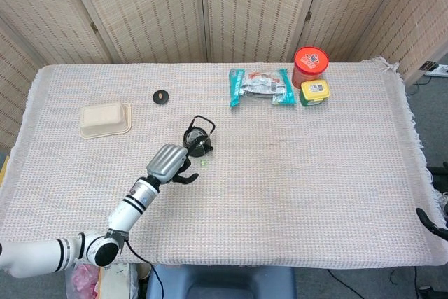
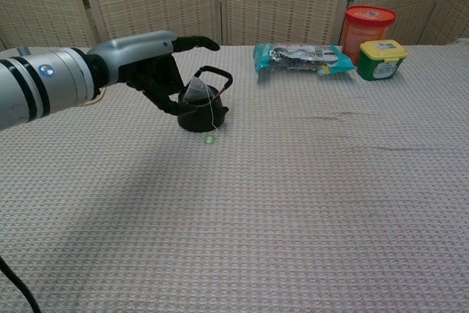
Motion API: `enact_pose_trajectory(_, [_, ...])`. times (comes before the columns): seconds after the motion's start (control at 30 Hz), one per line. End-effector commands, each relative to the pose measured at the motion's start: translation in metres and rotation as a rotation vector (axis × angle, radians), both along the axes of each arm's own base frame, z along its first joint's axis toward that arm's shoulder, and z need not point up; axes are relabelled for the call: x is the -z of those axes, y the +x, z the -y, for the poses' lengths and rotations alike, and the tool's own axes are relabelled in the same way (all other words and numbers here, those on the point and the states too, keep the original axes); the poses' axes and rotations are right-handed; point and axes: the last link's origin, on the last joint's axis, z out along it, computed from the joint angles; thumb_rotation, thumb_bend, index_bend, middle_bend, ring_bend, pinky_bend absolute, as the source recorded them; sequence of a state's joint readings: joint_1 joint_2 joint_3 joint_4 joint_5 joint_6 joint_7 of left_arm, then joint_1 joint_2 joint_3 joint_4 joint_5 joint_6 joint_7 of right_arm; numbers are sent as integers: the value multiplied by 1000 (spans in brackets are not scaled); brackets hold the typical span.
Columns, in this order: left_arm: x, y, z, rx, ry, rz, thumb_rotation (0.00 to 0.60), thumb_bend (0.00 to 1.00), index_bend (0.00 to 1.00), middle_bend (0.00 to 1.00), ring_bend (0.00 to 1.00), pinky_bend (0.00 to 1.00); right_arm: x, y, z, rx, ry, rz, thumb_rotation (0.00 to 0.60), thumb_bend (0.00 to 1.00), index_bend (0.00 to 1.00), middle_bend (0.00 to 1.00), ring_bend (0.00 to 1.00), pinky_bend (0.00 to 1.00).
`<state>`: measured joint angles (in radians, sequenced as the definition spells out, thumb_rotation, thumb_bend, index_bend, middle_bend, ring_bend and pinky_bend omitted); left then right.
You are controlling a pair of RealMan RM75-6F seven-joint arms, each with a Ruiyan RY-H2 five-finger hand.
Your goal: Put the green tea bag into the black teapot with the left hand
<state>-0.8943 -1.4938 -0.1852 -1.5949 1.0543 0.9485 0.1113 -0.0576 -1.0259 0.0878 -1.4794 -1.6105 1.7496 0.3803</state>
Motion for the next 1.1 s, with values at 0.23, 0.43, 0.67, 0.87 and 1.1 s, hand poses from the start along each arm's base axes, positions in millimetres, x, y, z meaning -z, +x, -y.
enact_pose_trajectory(0.23, [-51,-15,-28,-253,-116,44,600,504,0,1000,1000,1000,0,0,1,9,-2,-5,600,182,0,0,0,0])
enact_pose_trajectory(0.43, [-43,-25,-44,-318,-181,-6,600,513,0,1000,1000,1000,6,2,7,18,12,-20,600,182,0,0,0,0])
enact_pose_trajectory(0.67, [-27,-26,-54,-317,-212,-50,600,513,0,1000,1000,1000,8,2,13,35,21,-29,600,183,0,0,0,0])
enact_pose_trajectory(0.87, [-13,-24,-55,-302,-237,-83,600,513,0,1000,1000,1000,9,1,14,41,26,-32,600,183,0,0,0,0])
enact_pose_trajectory(1.1, [2,-23,-57,-283,-247,-119,600,513,0,1000,1000,1000,8,2,12,34,20,-32,600,183,0,0,0,0])
